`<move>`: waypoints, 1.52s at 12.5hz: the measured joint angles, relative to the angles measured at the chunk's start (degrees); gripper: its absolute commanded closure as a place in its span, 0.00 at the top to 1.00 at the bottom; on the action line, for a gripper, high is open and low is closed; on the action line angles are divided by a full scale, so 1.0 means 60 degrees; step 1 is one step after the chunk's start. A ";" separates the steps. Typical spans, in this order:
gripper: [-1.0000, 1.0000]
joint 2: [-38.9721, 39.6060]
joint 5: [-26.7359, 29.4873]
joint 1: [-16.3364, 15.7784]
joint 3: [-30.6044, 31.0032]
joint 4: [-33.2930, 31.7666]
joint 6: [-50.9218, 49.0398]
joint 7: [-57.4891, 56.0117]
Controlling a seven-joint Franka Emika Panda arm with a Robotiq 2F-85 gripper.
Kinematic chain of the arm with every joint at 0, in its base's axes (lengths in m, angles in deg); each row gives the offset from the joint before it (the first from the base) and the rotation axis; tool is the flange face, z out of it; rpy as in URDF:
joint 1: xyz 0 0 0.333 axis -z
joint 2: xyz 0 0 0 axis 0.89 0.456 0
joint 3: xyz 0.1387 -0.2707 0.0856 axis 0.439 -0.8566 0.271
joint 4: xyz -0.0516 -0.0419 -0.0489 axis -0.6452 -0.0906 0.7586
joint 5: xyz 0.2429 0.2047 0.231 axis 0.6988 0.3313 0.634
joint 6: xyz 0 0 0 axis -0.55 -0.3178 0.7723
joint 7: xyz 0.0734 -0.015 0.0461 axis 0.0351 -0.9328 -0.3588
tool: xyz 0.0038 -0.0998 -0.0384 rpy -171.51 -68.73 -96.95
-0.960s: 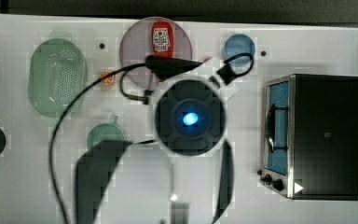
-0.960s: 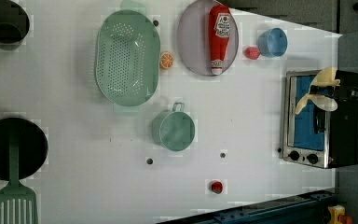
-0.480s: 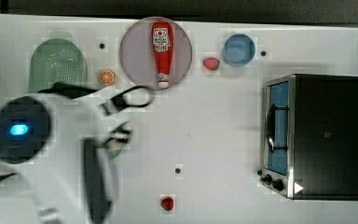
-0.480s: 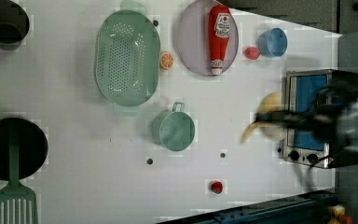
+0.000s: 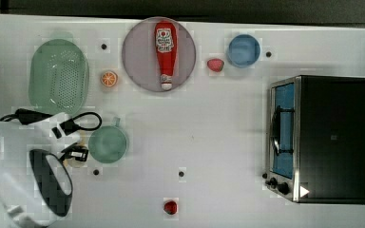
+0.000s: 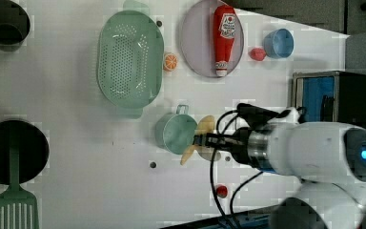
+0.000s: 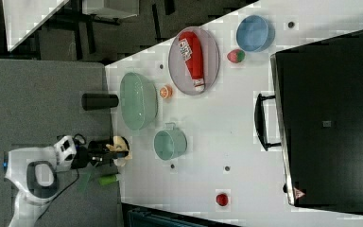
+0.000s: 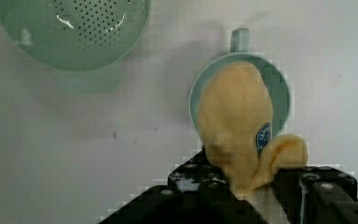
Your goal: Pick Banana and place it in mug.
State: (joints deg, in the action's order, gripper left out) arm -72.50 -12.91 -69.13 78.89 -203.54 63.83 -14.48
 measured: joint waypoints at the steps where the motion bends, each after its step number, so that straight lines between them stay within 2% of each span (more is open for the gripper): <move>1: 0.35 0.0144 0.0039 -0.0002 -0.0089 -0.0336 0.0522 0.0104; 5: 0.35 0.0996 0.0115 0.0202 -0.0413 -0.0989 0.1198 0.0188; 6: 0.50 0.1239 -0.0066 0.0289 -0.0553 -0.1007 0.1679 0.0323; 8: 0.72 0.1290 0.0331 0.0363 -0.0914 -0.1082 0.2322 0.0335; 10: 0.98 0.1169 0.0271 0.0525 -0.0844 -0.1175 0.2210 0.0349; 13: 1.00 0.0887 0.0248 0.0523 -0.0863 -0.1250 0.2490 0.0473; 16: 1.00 0.0817 -0.0048 0.0406 -0.0958 -0.0877 0.2238 0.0504; 19: 1.00 -0.0103 0.0029 0.0382 -0.1550 -0.0224 0.0121 0.0549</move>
State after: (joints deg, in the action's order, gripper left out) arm -73.12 -12.74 -66.84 69.59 -204.89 64.56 -11.19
